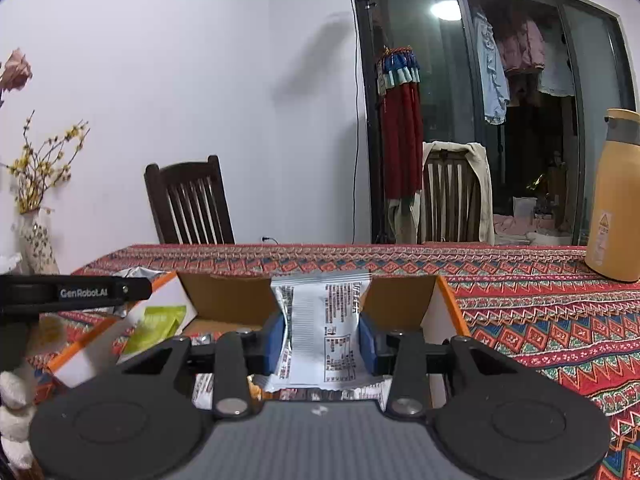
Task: Organize snacks
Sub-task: 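Carry both white packets over the orange box, then open both grippers to drop the white packets into the box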
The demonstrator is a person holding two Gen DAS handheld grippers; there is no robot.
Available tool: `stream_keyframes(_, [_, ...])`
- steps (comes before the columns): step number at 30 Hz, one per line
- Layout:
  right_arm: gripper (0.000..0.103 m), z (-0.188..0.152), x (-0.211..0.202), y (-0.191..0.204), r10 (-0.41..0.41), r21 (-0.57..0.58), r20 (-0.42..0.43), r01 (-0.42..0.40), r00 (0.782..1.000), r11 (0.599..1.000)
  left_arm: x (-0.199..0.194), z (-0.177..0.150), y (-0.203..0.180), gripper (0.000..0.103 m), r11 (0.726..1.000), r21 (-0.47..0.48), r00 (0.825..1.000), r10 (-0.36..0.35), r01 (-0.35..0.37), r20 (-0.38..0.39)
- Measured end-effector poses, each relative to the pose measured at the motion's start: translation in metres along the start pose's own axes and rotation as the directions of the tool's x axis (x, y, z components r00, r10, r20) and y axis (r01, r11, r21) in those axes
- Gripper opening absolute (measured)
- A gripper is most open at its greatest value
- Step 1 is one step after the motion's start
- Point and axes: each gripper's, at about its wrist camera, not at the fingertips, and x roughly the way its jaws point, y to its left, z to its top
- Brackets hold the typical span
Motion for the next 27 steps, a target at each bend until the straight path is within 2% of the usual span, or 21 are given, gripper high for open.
stream_keyframes(6, [0.038, -0.006, -0.003, 0.003, -0.008, -0.008, 0.001, 0.008, 1.000, 1.000, -0.002, -0.005, 0.002, 0.046, 1.000, -0.010, 1.000, -0.007, 0.007, 0.006])
stream_keyframes(8, [0.042, -0.006, -0.004, 0.003, -0.012, 0.001, 0.006, 0.012, 1.000, 1.000, -0.003, -0.005, 0.004, 0.049, 1.000, -0.020, 1.000, -0.007, 0.007, 0.015])
stream_keyframes(9, [0.045, -0.006, -0.006, 0.001, -0.014, 0.008, 0.011, 0.014, 1.000, 1.000, -0.004, -0.005, 0.005, 0.058, 1.000, -0.027, 1.000, -0.008, 0.009, 0.019])
stream_keyframes(10, [0.047, -0.006, -0.008, -0.001, -0.018, 0.015, 0.019, 0.017, 1.000, 1.000, -0.006, -0.005, 0.007, 0.073, 0.999, -0.037, 1.000, -0.005, 0.006, 0.030])
stream_keyframes(12, [0.052, -0.006, -0.011, -0.001, -0.023, 0.027, 0.034, 0.022, 0.999, 0.999, -0.013, -0.003, 0.009, 0.092, 0.999, -0.053, 0.998, 0.013, -0.010, 0.061])
stream_keyframes(15, [0.080, -0.005, -0.014, -0.003, -0.030, 0.038, 0.053, 0.028, 0.998, 0.999, -0.021, -0.001, 0.012, 0.103, 0.997, -0.071, 0.995, 0.007, 0.000, 0.098])
stream_keyframes(16, [0.095, -0.005, -0.016, -0.003, -0.036, 0.040, 0.062, 0.033, 0.997, 0.999, -0.023, -0.001, 0.012, 0.103, 0.997, -0.076, 0.994, 0.011, -0.003, 0.107])
stream_keyframes(17, [0.102, -0.005, -0.018, -0.003, -0.042, 0.043, 0.072, 0.039, 0.996, 0.998, -0.024, 0.000, 0.012, 0.103, 0.997, -0.079, 0.994, 0.012, -0.003, 0.112])
stream_keyframes(27, [0.103, -0.003, -0.032, -0.002, -0.047, 0.050, 0.113, 0.042, 0.992, 0.998, -0.025, 0.000, 0.014, 0.103, 0.996, -0.091, 0.994, 0.013, -0.003, 0.109])
